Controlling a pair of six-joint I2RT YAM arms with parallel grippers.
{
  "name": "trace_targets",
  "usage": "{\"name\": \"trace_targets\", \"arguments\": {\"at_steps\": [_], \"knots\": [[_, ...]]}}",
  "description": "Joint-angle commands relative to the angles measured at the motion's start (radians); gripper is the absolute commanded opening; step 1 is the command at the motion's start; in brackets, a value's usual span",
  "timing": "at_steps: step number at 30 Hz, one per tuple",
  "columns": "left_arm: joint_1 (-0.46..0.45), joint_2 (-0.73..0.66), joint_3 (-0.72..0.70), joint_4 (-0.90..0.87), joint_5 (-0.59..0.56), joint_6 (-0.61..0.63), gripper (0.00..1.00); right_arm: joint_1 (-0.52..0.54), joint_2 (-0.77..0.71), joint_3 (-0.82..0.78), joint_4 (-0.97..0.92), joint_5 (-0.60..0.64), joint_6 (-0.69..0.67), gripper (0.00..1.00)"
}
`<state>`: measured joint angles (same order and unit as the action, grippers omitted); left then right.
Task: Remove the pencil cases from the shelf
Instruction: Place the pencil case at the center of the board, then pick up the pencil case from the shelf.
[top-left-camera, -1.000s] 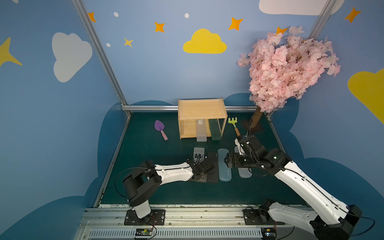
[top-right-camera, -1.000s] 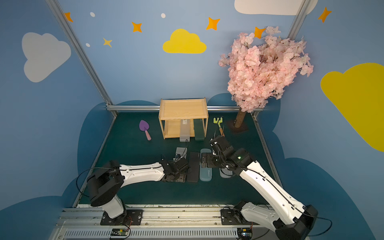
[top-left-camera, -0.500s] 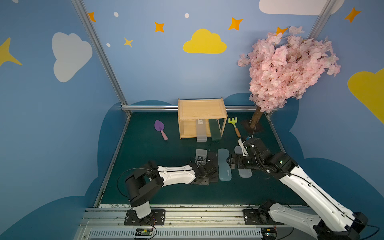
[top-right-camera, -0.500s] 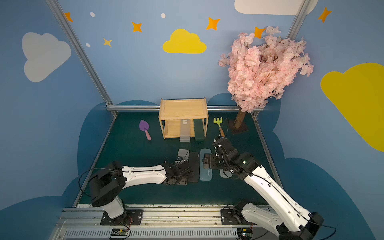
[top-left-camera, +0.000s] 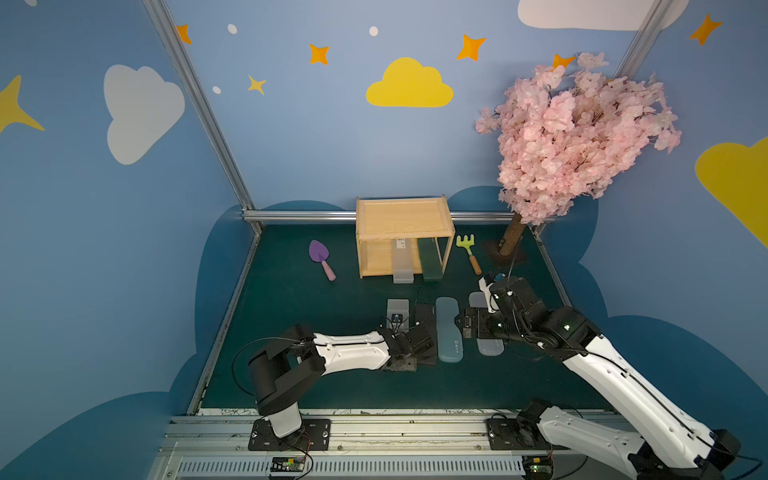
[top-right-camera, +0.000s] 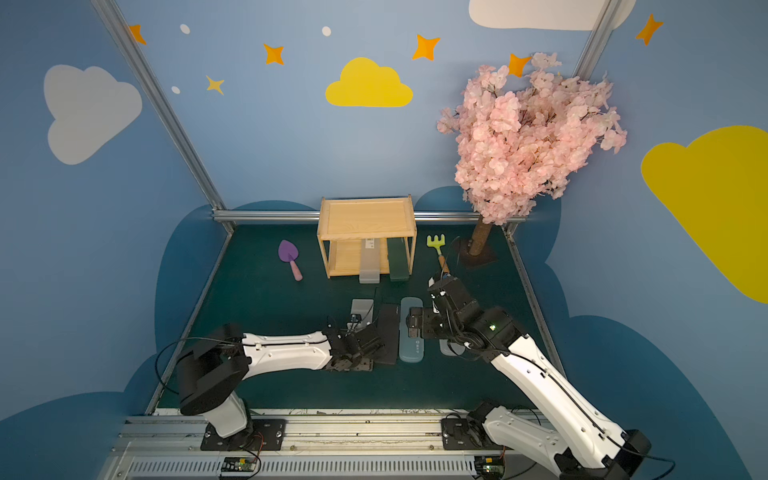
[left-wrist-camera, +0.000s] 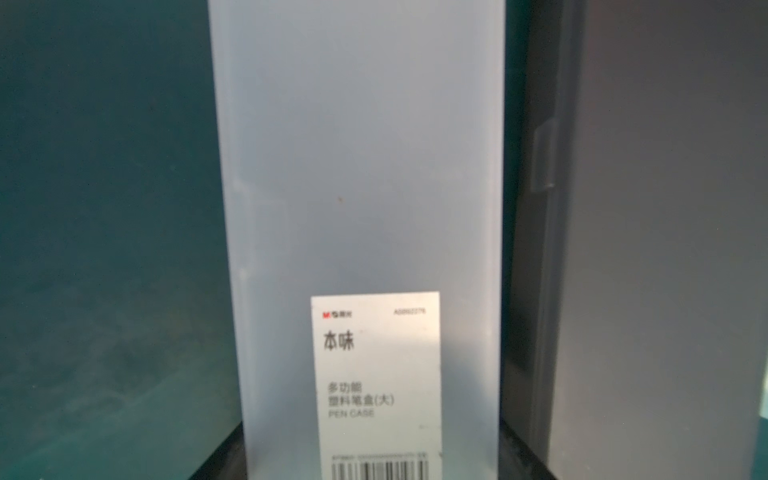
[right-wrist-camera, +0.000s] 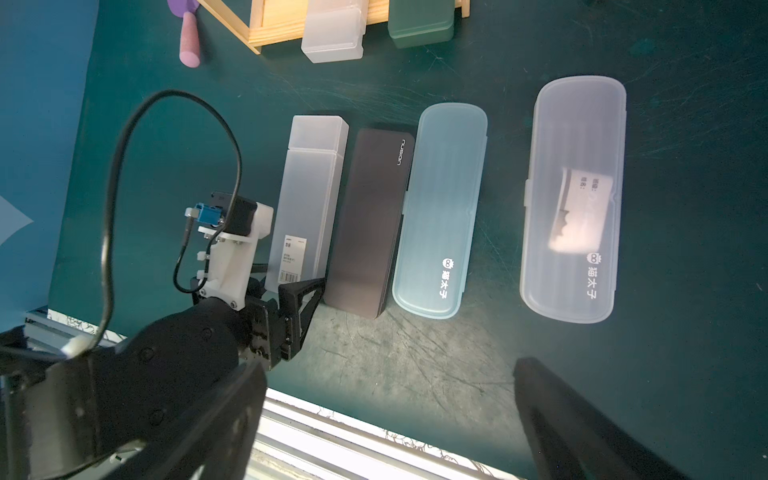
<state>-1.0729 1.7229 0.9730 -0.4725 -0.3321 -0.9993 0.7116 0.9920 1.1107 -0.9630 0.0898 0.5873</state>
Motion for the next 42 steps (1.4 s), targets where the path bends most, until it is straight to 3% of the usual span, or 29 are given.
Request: {"name": "trace_targets", "arguments": {"at_steps": [1,3,5,6,17,21,26,34,42], "knots": [[0.001,0.003,-0.017,-0.074,0.018,-0.019,0.72,0.007,-0.019,-0.009,-0.021,0.016,0.002,0.98],[0.001,0.005,-0.015,-0.071,0.021,-0.013,0.77,0.007,-0.022,-0.008,-0.021,0.017,0.003,0.98],[0.001,0.005,-0.011,-0.072,0.022,-0.009,0.96,0.008,-0.024,-0.011,-0.022,0.017,0.003,0.98],[0.001,0.005,-0.010,-0.072,0.021,-0.006,1.00,0.008,-0.025,-0.011,-0.023,0.018,0.004,0.98],[-0.001,-0.102,0.092,-0.206,-0.052,0.080,1.00,0.008,-0.021,0.000,-0.017,0.030,-0.007,0.98],[0.018,-0.171,0.170,-0.245,-0.067,0.157,1.00,0.008,-0.008,0.003,-0.005,0.037,-0.017,0.98],[0.101,-0.204,0.242,-0.167,-0.081,0.311,1.00,0.001,0.010,0.007,0.035,0.069,-0.042,0.98],[0.294,0.064,0.477,-0.123,-0.021,0.502,1.00,-0.122,0.060,-0.001,0.150,-0.031,-0.082,0.98],[0.363,0.285,0.629,-0.042,0.002,0.573,1.00,-0.208,0.133,0.003,0.231,-0.081,-0.143,0.98]]}}
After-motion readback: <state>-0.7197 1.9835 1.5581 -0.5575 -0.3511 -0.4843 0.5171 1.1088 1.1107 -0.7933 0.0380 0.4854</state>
